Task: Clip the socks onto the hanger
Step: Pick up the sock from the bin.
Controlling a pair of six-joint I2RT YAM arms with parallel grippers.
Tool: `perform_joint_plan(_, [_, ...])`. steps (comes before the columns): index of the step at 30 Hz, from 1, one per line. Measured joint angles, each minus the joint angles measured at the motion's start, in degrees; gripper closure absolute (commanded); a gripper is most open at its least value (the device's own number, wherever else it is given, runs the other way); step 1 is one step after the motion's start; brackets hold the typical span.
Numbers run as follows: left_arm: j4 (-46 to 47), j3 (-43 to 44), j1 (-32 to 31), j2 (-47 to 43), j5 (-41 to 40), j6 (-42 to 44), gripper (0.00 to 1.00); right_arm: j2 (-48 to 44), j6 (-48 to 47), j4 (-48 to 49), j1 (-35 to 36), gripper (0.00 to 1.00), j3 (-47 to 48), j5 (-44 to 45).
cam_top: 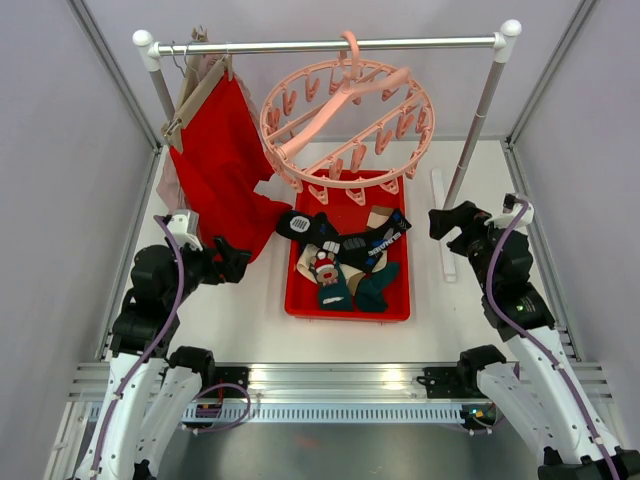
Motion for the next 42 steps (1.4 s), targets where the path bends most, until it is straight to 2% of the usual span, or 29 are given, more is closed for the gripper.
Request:
perform_joint_plan(7, [0.0, 0.0, 0.0, 0.0, 0.5, 0.0, 0.0, 2.5, -0.6, 0.0, 0.0, 0.02, -0.1, -0.6])
perform_joint_plan(12, [0.0, 0.0, 0.0, 0.0, 0.8, 0.0, 0.0, 6.0, -1.4, 0.4, 0.0, 0.02, -0.6, -4.2])
perform_joint_plan(17, [0.0, 0.0, 0.0, 0.0, 0.8, 0.0, 0.0, 11.3, -1.6, 3.1, 0.0, 0.12, -1.9, -8.2])
perform_joint_plan(22, [0.1, 0.0, 0.0, 0.5, 1.2, 0.0, 0.0, 17.7, -1.7, 5.3, 1.0, 0.16, -3.7, -9.3])
perform_joint_plan(29, [0.1, -0.2, 0.0, 0.6, 1.2, 0.0, 0.0, 26.1, -1.9, 10.3, 5.6, 0.24, -3.9, -4.8])
perform_joint_plan(36, [0.2, -0.2, 0.0, 1.1, 1.2, 0.0, 0.0, 31.6, -2.1, 13.4, 5.8, 0.27, -2.6, 3.3])
perform_joint_plan(42, [0.2, -0.2, 0.0, 1.4, 1.2, 0.0, 0.0, 37.6, -2.1, 16.7, 5.8, 0.32, 0.5, 5.5])
